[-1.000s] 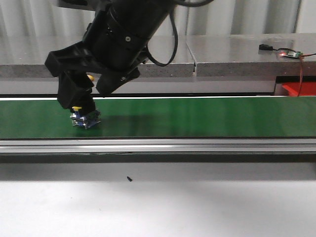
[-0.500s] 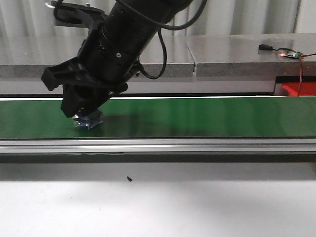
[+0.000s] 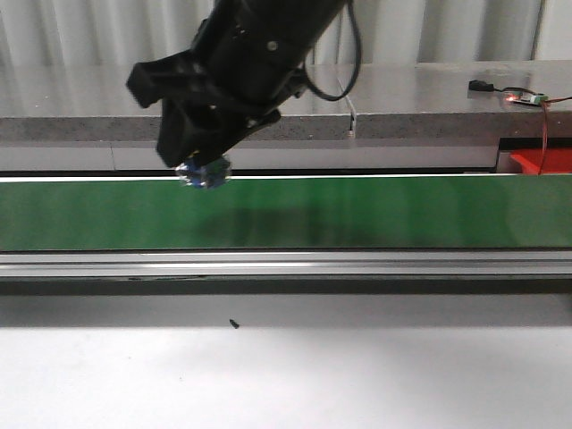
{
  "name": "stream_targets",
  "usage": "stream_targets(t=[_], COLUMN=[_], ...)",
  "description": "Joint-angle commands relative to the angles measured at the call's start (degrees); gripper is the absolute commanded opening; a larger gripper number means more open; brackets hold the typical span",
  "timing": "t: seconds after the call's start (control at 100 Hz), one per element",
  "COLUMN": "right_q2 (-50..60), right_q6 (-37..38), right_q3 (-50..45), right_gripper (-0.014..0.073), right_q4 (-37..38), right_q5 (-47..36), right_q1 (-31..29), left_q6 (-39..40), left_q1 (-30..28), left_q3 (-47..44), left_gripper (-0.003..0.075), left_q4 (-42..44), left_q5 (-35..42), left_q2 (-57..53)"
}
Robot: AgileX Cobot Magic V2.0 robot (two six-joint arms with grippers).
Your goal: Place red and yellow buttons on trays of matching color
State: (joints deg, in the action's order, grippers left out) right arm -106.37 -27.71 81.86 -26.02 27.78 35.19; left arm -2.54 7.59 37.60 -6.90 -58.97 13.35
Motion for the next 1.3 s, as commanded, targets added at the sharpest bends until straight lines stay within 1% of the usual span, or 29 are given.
stream_targets(t=[0.0, 0.19, 0.33, 0.64, 0.8, 1.08, 1.29], right_q2=[6.98, 14.45, 18.99, 26.46, 28.43, 28.68, 28.39], right_q6=[-0.67, -0.67, -0.67, -0.42, -0.42, -0.36, -0.36], right_q3=[-1.64, -8.73, -13.54, -21.52, -24.38, -27.82, -29.09], right_gripper=[0.0202, 0.0202, 0.0202, 0.0202, 0.0202, 0.0202, 0.0202], right_q4=[-1.17, -1.17, -1.17, -1.30, -1.49, -3.07, -3.48], right_q5=[-3.88, -5.33, -5.38, -5.47, -5.40, -4.96, -5.68], right_q1=[-2.35, -8.60, -14.48, -30.42, -38.05, -51.01, -58.24], left_q6=[0.26, 0.26, 0.26, 0.26, 0.26, 0.26, 0.26], left_q1=[0.40, 0.40, 0.40, 0.40, 0.40, 0.40, 0.40], left_q3=[1.31, 1.31, 1.31, 1.31, 1.31, 1.31, 1.31], left_gripper=[-0.0019, -0.0019, -0.0019, -0.0019, -0.0019, -0.0019, -0.0019], left_q4=[-0.73, -0.73, -0.73, -0.73, -0.73, -0.73, -0.73], left_q5=[3.65, 3.65, 3.65, 3.65, 3.65, 3.65, 3.65], left_q2=[0.63, 0.63, 0.63, 0.63, 0.63, 0.63, 0.63])
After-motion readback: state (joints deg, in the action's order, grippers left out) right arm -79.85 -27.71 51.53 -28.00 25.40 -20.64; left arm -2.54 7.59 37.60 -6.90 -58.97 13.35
